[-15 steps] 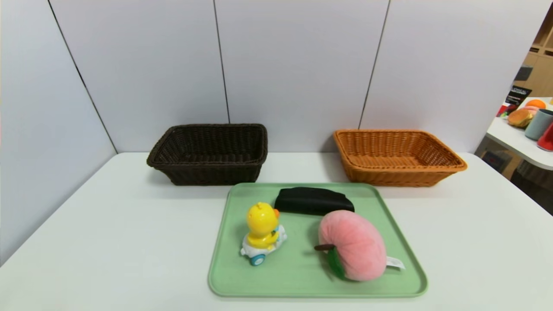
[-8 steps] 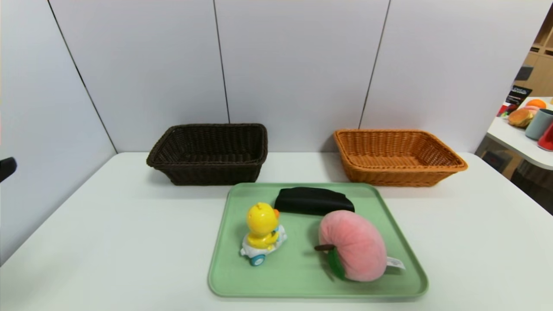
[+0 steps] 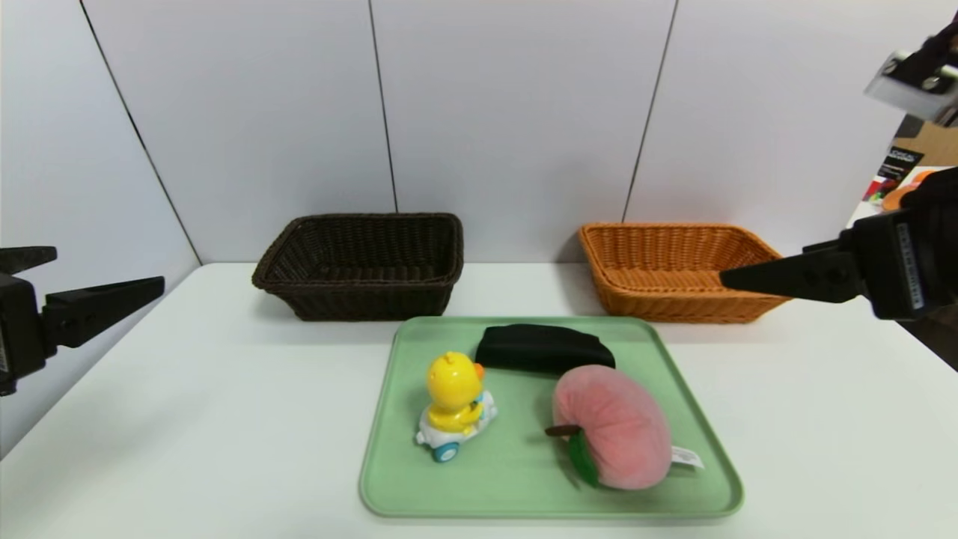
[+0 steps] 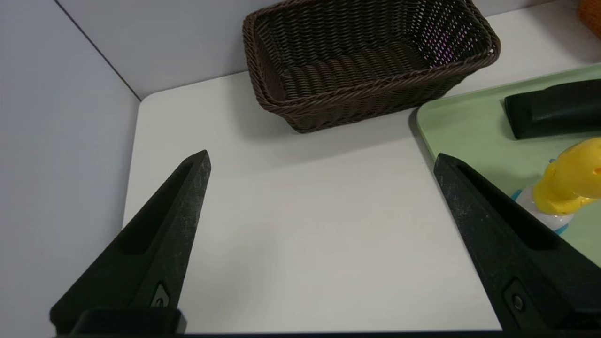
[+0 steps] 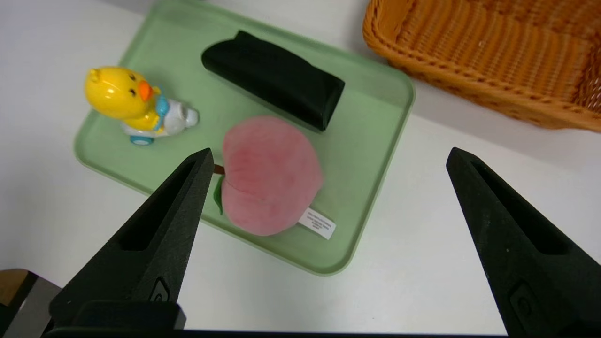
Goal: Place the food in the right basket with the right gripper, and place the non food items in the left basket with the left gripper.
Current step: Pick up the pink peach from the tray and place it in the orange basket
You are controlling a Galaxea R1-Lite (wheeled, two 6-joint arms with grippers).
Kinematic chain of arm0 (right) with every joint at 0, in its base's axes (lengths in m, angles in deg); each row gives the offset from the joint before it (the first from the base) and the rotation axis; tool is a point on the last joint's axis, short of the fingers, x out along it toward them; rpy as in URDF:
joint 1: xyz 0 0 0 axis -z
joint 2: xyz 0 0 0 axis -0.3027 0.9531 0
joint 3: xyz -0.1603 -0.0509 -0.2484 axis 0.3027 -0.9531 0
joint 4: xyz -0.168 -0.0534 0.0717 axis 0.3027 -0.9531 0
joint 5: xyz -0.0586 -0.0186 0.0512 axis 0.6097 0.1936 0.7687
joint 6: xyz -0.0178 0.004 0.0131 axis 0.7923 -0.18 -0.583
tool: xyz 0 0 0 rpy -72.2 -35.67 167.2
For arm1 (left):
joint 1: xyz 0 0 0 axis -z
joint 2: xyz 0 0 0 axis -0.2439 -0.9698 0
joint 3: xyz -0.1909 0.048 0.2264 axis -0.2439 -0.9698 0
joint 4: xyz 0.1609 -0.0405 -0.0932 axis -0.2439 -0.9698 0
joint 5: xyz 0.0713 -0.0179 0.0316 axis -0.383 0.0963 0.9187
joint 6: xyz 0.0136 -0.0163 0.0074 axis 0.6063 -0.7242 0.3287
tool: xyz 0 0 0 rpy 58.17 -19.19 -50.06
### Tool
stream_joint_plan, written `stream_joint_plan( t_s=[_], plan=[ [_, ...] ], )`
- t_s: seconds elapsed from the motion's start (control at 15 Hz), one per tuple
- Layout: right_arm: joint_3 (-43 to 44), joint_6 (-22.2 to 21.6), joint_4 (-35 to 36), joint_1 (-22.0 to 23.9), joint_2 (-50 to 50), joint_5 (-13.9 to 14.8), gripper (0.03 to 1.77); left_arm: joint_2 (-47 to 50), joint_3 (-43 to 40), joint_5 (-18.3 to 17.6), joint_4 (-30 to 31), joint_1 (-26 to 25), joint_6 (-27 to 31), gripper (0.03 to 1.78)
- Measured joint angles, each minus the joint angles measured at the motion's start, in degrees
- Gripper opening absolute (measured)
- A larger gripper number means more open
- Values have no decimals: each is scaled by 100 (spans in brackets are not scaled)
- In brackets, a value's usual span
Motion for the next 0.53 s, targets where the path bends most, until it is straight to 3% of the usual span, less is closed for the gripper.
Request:
stream_joint_plan(
  t_s=[0.27, 0.4, 0.53],
  plan=[
    [-521, -324, -6, -236, 224, 72, 171, -280, -13, 62, 0, 347, -44, 169],
    [-827, -553, -6, -513, 293, 400, 171, -379, -13, 91, 2, 461, -68, 169],
    [-973, -1063, -2, -902, 393, 585, 171, -422, -60, 111, -1, 583, -79, 169]
  ],
)
